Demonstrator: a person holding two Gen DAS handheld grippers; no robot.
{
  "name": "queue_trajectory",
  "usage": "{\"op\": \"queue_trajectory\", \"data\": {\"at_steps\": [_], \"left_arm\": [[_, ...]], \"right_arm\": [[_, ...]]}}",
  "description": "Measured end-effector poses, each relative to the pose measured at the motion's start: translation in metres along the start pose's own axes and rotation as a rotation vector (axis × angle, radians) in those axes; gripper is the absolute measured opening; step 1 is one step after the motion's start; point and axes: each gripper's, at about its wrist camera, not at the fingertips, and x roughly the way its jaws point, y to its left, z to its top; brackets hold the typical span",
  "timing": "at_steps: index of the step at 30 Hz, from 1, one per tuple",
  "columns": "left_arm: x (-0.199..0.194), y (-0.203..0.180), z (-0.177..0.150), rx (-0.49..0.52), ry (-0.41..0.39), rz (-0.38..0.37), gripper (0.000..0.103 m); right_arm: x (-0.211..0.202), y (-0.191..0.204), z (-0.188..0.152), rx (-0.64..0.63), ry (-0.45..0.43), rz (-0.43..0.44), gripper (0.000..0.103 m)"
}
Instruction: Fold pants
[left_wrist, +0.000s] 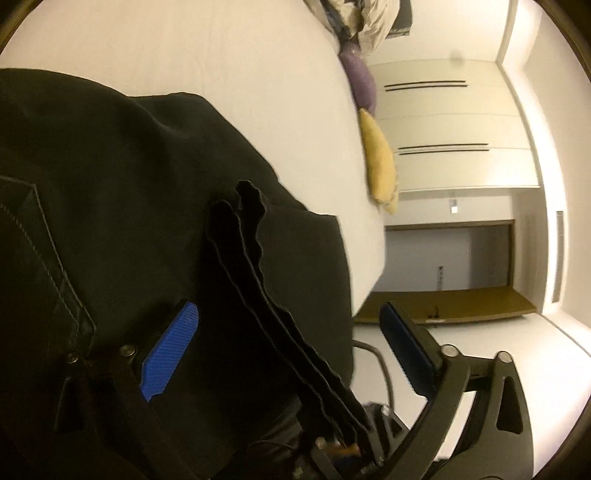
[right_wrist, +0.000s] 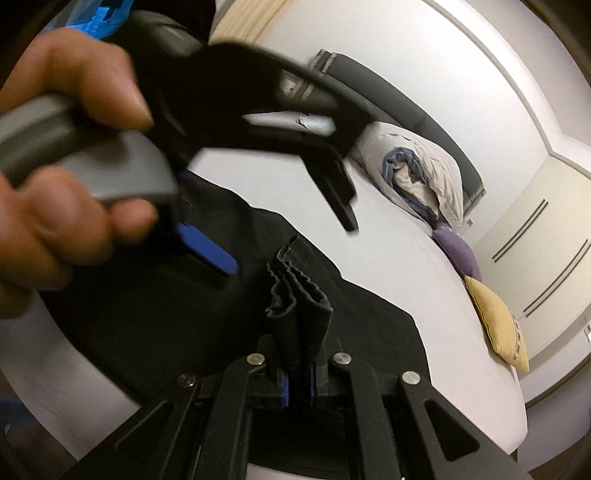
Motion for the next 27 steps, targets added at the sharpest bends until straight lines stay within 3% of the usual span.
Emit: {"op": "queue_trajectory", "data": {"at_steps": [1,2,3,4,6,9,13,22,27], "left_arm": [[0.0,0.0,0.002,0.012,0.02,0.024,0.069],[0.003,-0.001,0.003,0.024,0.042,0.042,0.041],[0.005,-0.002,0.004,0.038,0.061,0.061,0.025],[0.006,-0.004,0.004,0.067,0.077,0.086,0.025],[0.004,-0.008,0.004,0.114,0.083,0.118,0.014],[-0.01,-0.013,0.005,0.179,0.088,0.142,0.01],[-0.032,-0.013,0.011,0.264,0.1,0.233,0.01],[-0.056,0.033,0.017,0.225,0.092,0.326,0.01],[-0.064,0.052,0.019,0.189,0.091,0.331,0.013]], "right_arm": [[-0.002,0.002,0.003,-0.005,-0.006,0.005,0.008],[-0.002,0.003,0.008,-0.012,-0.011,0.008,0.008],[-0.004,0.006,0.01,-0.019,-0.016,0.013,0.008],[-0.005,0.009,0.013,-0.026,-0.02,0.018,0.008],[-0.009,0.017,0.017,-0.042,-0.024,0.026,0.008],[-0.012,0.028,0.025,-0.069,-0.034,0.042,0.008],[-0.008,0.041,0.032,-0.104,-0.039,0.069,0.008],[0.021,0.067,0.029,-0.151,0.035,0.158,0.008],[0.032,0.071,0.02,-0.138,0.081,0.193,0.011]]}}
